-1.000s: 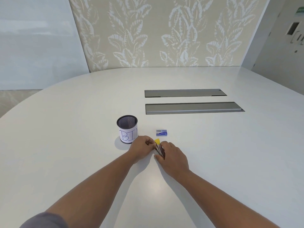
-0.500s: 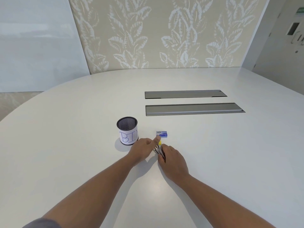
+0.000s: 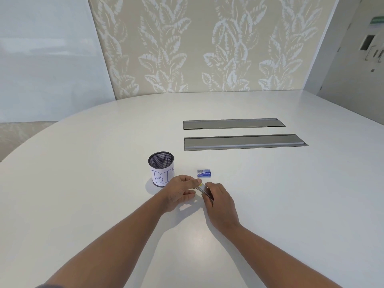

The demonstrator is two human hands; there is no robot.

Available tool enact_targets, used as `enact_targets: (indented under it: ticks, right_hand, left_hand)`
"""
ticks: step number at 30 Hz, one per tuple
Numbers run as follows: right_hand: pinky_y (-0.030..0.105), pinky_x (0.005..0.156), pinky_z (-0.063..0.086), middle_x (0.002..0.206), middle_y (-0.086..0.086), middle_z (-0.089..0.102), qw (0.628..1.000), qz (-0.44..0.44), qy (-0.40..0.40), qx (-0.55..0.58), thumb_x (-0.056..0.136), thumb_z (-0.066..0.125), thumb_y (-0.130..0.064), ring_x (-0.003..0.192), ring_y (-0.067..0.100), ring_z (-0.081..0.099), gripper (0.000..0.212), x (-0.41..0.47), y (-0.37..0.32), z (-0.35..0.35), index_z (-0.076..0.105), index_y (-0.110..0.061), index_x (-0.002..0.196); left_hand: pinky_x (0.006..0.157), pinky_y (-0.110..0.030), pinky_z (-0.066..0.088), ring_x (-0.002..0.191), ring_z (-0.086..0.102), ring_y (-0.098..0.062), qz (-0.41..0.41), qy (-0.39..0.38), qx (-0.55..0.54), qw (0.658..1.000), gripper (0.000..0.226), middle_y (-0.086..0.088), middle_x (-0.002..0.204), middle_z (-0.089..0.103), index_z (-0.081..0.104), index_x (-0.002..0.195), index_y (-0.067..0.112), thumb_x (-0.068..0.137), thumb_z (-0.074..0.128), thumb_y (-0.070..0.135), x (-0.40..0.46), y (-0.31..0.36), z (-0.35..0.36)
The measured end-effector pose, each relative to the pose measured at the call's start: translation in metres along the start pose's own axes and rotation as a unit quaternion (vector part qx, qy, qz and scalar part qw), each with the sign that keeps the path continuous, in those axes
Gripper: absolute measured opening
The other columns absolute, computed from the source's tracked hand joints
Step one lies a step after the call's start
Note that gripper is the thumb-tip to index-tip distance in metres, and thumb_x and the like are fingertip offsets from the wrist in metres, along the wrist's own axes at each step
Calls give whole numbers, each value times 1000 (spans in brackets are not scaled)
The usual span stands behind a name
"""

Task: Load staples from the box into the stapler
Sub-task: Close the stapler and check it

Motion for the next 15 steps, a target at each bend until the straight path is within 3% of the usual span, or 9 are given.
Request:
enact_targets:
  ticks: [2, 6, 11, 15]
  right_hand:
    - [28, 79, 46, 108, -5, 62, 999, 13, -4, 29, 95, 61, -17, 92, 14, 57, 27, 0, 4, 2, 61, -15, 122]
    - [20, 71, 42, 96, -16, 60, 998, 23, -26, 46, 88, 64, -42, 81, 3, 55, 30, 1, 7, 6, 59, -31, 116]
    - [30, 63, 47, 74, -8, 59, 999, 25, -33, 23, 85, 57, -56, 70, 11, 54, 27, 3, 9, 9, 52, -31, 92]
    - [31, 58, 45, 69, -7, 59, 998, 31, -44, 17, 83, 56, -62, 64, 12, 53, 33, 4, 11, 9, 52, -29, 88]
  left_hand:
    - [74, -24, 58, 82, 61, -17, 9, -16, -58, 998, 24, -8, 99, 68, 68, 104, 10, 84, 80, 14, -1, -2, 3]
    - [73, -23, 60, 83, 68, -16, 25, -40, -151, 987, 31, -10, 101, 68, 65, 121, 2, 90, 67, -4, -5, -4, 4]
    - [71, -24, 60, 73, 64, -18, 18, -68, -187, 980, 33, -9, 91, 65, 64, 127, 1, 95, 59, -6, -6, -7, 2]
    - [68, -28, 58, 73, 62, -21, 19, -79, -179, 981, 35, -11, 96, 66, 66, 127, 0, 92, 61, -3, -5, -5, 4]
Point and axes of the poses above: each hand's wrist, its own x-axis towards the middle knuckle, its own z-axis out of the palm, y = z × x, the point moved 7 cm from there along x, towards the middle knuckle
